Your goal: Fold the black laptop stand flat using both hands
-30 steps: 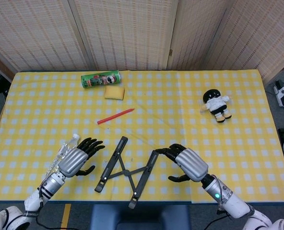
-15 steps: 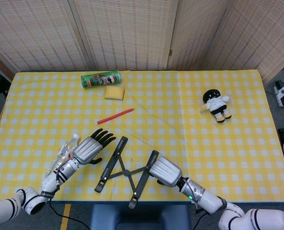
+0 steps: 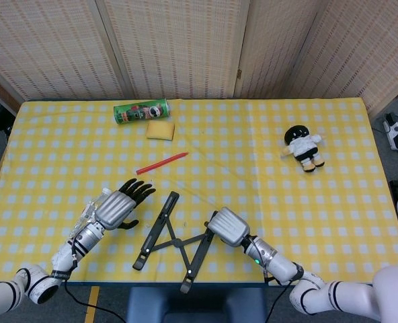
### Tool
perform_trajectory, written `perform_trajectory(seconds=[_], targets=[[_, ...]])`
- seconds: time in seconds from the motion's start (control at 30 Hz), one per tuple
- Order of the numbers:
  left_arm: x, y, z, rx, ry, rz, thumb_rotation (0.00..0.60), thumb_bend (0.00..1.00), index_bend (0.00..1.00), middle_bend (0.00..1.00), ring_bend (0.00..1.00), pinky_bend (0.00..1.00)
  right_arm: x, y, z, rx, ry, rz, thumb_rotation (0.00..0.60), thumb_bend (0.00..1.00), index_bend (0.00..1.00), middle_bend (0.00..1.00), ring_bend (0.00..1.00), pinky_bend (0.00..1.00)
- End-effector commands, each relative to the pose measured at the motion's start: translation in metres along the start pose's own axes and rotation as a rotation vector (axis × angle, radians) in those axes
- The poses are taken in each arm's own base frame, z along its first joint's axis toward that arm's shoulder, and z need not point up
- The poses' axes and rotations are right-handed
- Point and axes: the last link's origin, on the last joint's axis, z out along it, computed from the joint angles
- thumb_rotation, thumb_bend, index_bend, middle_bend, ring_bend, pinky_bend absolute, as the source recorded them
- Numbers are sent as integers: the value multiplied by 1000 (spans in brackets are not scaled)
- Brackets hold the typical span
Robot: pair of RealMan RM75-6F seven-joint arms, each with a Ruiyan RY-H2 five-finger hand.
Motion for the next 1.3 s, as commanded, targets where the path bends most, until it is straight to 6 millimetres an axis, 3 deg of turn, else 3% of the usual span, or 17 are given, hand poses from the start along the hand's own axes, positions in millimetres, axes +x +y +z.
perform_trajectory(seconds=[0.03,0.4,0.93,1.07,1.3], targets=[[0,-1,-1,3,3,-11,600,307,66,90,0,0,-1,1,7,-6,14,-8,600,189,625,813,909,857],[3,-4,-2,15,16,-31,600,307,66,90,0,0,-5,1,29,-25,32,-37,600,190,625,813,911,857],[3,-13,2,44,-1,-24,600,307,66,89,0,0,4,1,90,-75,64,-65,600,190,628,813,913,857],[3,-16,8,44,-5,6,600,306,66,90,0,0,14,2,86,-44,88,-61,600,190,628,810,913,857],[2,-17,24,25,-20,90,600,307,66,90,0,0,40,-4,55,31,128,-30,600,189,601,792,909,857]])
